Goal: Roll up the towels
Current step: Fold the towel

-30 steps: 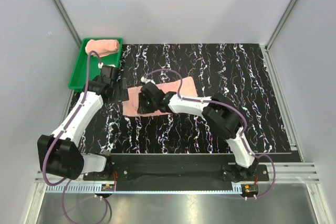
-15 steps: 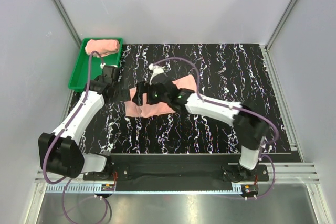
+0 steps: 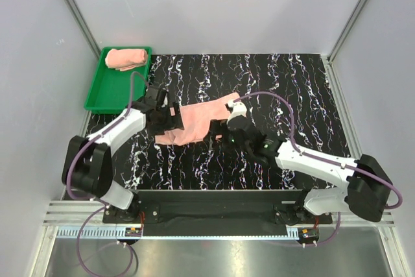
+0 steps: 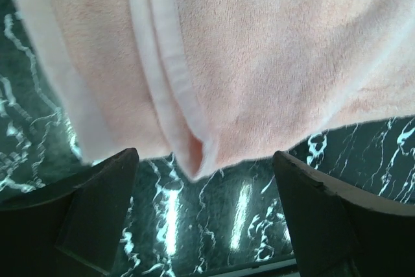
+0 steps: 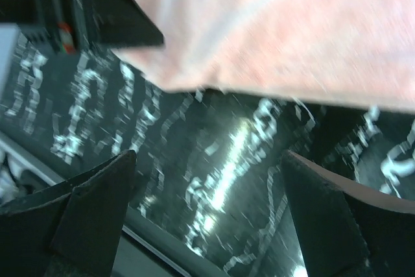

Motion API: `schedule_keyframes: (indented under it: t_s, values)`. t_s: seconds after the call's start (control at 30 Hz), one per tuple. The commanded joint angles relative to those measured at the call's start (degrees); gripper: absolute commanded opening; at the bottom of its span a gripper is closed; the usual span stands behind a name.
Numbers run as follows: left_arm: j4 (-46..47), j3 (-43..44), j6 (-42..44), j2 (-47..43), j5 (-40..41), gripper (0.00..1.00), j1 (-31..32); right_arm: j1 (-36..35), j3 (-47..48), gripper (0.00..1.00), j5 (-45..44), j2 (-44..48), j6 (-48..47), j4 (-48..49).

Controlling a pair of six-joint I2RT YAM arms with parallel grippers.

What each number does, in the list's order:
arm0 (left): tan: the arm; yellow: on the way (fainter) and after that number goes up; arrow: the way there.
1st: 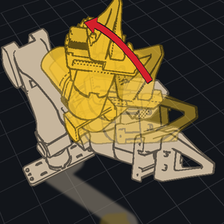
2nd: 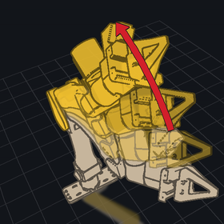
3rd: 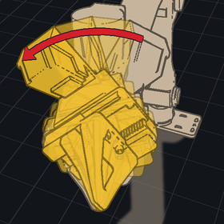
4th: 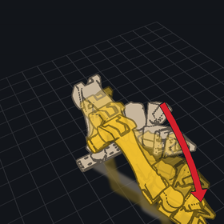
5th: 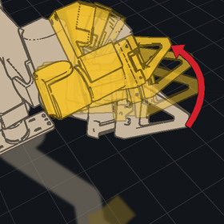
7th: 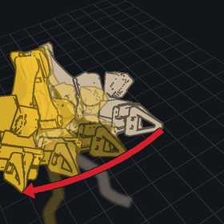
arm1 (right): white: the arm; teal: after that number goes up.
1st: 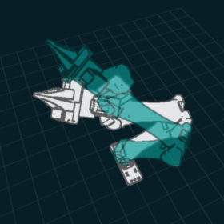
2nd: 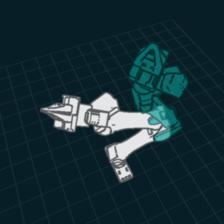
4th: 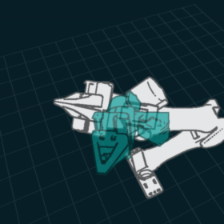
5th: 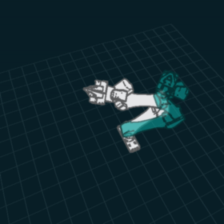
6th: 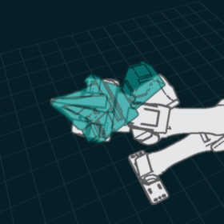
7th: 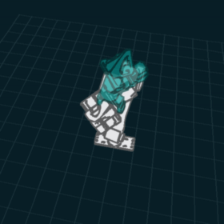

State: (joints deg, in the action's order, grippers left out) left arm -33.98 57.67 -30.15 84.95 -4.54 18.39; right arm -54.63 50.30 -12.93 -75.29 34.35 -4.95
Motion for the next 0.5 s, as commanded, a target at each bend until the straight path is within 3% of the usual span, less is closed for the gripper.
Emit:
schedule_keyframes:
  t_s: [0.0,0.1,0.37,0.47]
  values:
    - [7.3,1.1,-3.6,4.0,-2.4,0.89,0.0,0.2,-2.5,0.99,-2.8,4.8,2.8,-0.6]
    - [8.0,3.0,-4.0,7.4,-2.0,0.84,0.0,0.3,-5.9,0.99,-3.0,7.1,3.9,-0.8]
    - [5.9,5.1,-3.8,11.1,2.9,0.81,-0.2,0.2,-9.1,0.99,-4.2,10.4,4.7,-1.7]
    - [7.0,4.1,-4.0,11.5,2.8,0.74,-0.2,0.2,-9.0,0.99,-4.2,9.8,4.6,-2.1]
